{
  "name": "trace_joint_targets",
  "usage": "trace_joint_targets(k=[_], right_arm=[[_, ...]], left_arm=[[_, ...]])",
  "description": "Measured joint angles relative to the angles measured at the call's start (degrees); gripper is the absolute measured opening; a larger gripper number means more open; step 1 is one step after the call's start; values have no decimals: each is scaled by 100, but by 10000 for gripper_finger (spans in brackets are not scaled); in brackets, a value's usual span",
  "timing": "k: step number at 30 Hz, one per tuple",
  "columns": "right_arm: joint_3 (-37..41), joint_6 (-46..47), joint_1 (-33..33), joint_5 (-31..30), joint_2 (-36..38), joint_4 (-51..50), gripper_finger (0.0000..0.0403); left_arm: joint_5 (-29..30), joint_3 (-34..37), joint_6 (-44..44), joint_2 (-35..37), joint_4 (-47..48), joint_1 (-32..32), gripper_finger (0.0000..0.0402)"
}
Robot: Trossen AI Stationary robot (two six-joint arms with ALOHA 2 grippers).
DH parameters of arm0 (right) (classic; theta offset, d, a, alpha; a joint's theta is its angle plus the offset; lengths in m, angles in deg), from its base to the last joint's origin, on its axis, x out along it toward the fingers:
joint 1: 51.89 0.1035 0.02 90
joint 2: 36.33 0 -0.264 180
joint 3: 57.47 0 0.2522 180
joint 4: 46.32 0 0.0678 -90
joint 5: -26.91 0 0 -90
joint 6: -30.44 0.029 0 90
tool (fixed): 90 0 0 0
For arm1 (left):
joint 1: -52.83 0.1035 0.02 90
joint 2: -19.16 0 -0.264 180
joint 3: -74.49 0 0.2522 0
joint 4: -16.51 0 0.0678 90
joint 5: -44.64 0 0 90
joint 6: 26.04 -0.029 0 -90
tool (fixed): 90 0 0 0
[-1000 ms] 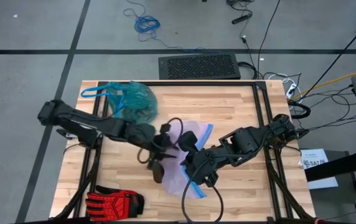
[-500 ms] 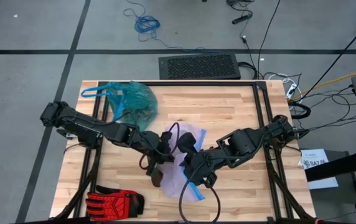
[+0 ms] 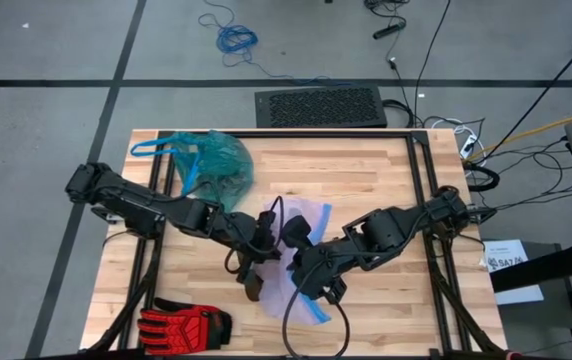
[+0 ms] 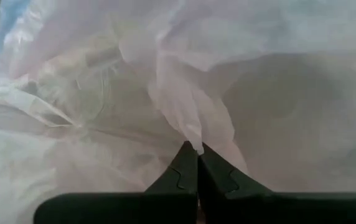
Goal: Place trash/remove bag and relplace
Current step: Insert the trash bag into the trash bin
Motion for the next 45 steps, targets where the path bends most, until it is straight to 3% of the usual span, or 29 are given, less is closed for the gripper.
trace_joint_targets(k=[9, 20, 25, 30, 37, 41, 45], right_arm=[[0, 83, 14, 12, -1, -28, 0], [2, 66, 15, 12, -3, -66, 0], [2, 97, 13, 11, -3, -69, 0], [2, 108, 51, 8, -3, -77, 0], [2, 83, 98, -10, -3, -75, 0], [2, 90, 90, -20, -3, -72, 0], [2, 200, 92, -21, -3, -75, 0]], left_arm=[[-19, -3, -8, 69, -76, 4, 8], [-4, -131, -4, 834, 173, -61, 124], [112, -131, -6, 1100, 146, -57, 155], [552, -144, -13, 1545, 243, -54, 160], [1841, -160, 13, 1945, 1190, 236, 160], [1827, -60, 262, 1879, 1453, 931, 147], [1410, 210, 124, 1860, 1362, 1730, 102]])
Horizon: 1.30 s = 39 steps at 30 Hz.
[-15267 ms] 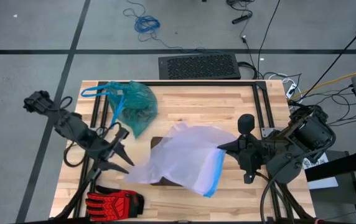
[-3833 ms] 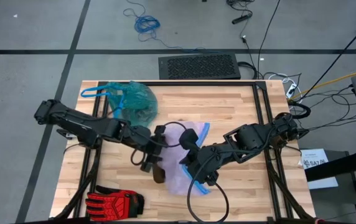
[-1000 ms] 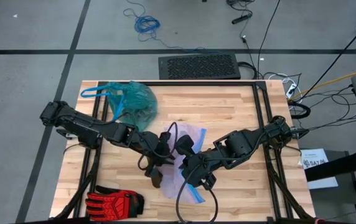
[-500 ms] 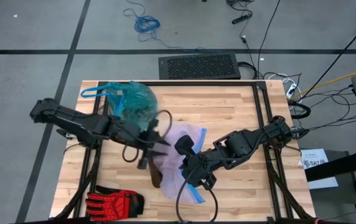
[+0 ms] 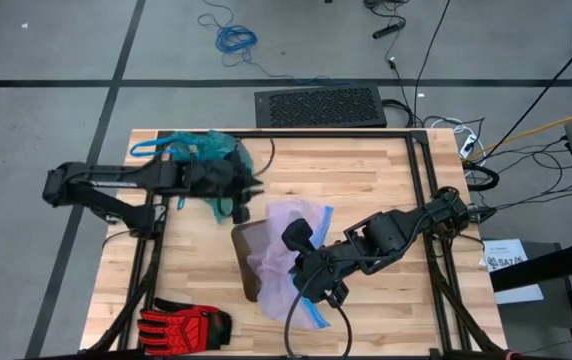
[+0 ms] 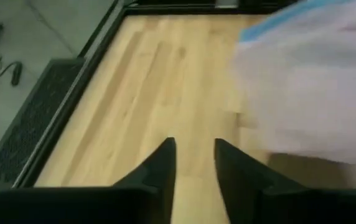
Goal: Place trash/remove bag and relplace
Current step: Insert the trash bag into the trash bin
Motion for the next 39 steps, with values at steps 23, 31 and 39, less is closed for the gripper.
trace_joint_targets(k=[23, 31, 39], right_arm=[[0, 120, 9, 8, 0, -101, 0], [0, 157, 4, 8, 0, -122, 0], [0, 130, -87, 9, 0, -164, 0]], left_arm=[[-3692, 992, 163, -284, -2508, 1245, 1], [-3014, 992, 167, -383, -2345, 1564, 1], [-4503, 992, 169, -649, -2489, 1090, 0]])
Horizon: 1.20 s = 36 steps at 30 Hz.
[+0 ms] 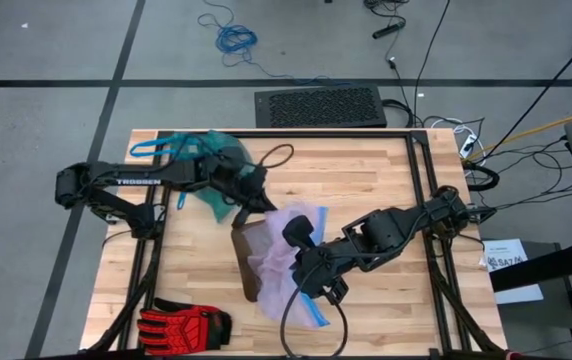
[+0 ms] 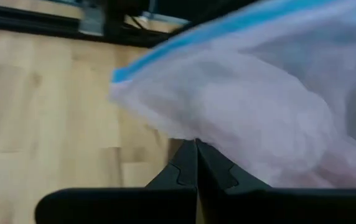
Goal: Place trash/remove bag and relplace
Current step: Insert the trash bag into the trash bin
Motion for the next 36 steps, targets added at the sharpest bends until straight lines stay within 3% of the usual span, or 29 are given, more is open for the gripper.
trace_joint_targets(k=[12, 17, 20, 25, 36], right_arm=[[0, -6, -5, -20, 0, 12, 0], [0, -9, -14, -545, 0, 68, 0], [0, -25, -113, -559, 0, 220, 0], [175, 24, -433, -140, -26, 573, 0], [1813, 309, -874, 655, -52, 1978, 0]], left_arm=[[-210, -351, -4, 197, 34, -632, 0], [-208, -365, -5, 273, 47, -864, 0], [-204, -364, -7, 264, 103, -1053, 0], [-191, -363, -42, 323, 76, -1309, 0], [30, -363, -181, 792, 239, -1465, 0]])
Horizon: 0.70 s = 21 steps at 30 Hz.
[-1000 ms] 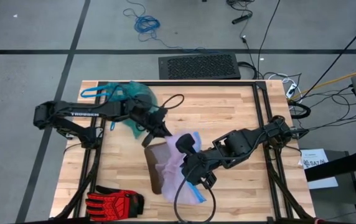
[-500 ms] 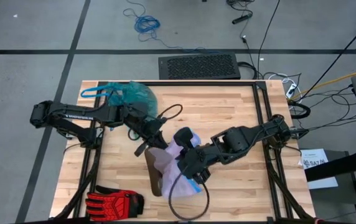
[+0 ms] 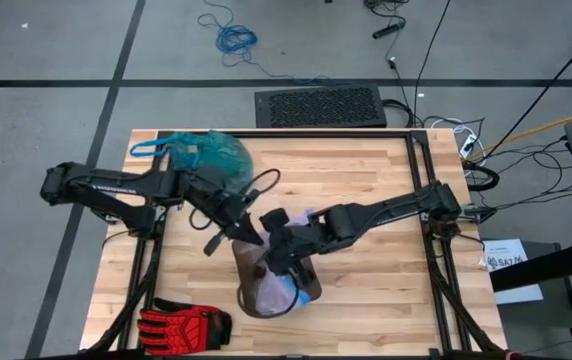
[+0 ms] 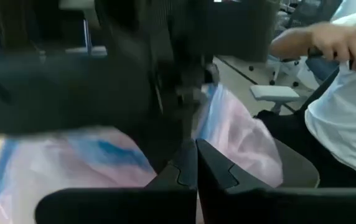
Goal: Place trash/remove bag and relplace
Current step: Insert the trash bag into the trash bin
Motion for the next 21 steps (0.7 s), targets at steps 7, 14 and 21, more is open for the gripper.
trace_joint_targets(k=[7, 14, 21], right_arm=[[270, 45, 6, 466, 7, 598, 0], [853, 183, -65, 754, 13, 1170, 0], [1777, 609, -186, 758, 24, 1900, 0]], left_arm=[[514, 0, -25, 655, 51, 0, 0], [1426, 0, 33, 1155, 568, -222, 0], [2287, 2, 185, 1072, 881, -591, 0]])
